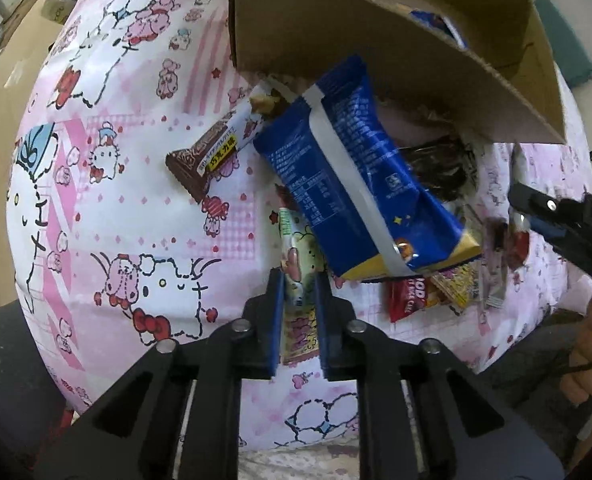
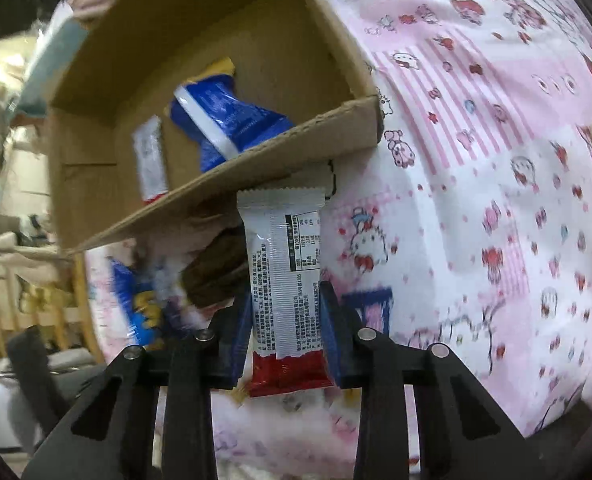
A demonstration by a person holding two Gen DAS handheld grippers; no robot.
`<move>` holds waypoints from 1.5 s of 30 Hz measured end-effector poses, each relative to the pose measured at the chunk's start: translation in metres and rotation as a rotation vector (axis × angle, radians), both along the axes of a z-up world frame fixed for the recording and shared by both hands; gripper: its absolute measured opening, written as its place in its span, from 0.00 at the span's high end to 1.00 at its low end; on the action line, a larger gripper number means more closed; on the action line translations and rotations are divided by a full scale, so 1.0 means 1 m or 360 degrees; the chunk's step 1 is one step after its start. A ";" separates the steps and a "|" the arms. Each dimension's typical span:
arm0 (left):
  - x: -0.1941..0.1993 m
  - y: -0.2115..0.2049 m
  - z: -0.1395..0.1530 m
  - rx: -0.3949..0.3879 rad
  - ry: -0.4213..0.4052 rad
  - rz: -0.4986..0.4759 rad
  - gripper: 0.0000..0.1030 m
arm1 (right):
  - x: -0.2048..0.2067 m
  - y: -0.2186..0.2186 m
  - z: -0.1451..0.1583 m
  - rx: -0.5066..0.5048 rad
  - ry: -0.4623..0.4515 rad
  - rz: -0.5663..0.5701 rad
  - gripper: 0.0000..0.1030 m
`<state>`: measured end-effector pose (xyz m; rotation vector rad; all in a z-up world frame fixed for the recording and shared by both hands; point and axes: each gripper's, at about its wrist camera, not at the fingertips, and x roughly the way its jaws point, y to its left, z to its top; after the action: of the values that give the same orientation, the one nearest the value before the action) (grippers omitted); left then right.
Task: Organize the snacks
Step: 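Grasp yellow cartoon packet with left tool while right tool grasps white bar, then lower both held snacks into the box and open both tools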
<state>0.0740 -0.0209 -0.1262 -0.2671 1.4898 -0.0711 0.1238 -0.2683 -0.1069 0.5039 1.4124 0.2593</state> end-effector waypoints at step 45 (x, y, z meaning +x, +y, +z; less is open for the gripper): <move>0.037 0.037 0.146 0.0250 -0.0574 -0.0070 0.78 | 0.018 -0.007 0.086 0.0254 -0.0362 0.0055 0.68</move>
<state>0.1109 0.0166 0.0200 -0.0877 1.1357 -0.0349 0.1414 -0.2749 -0.0211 0.5624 1.1853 0.4461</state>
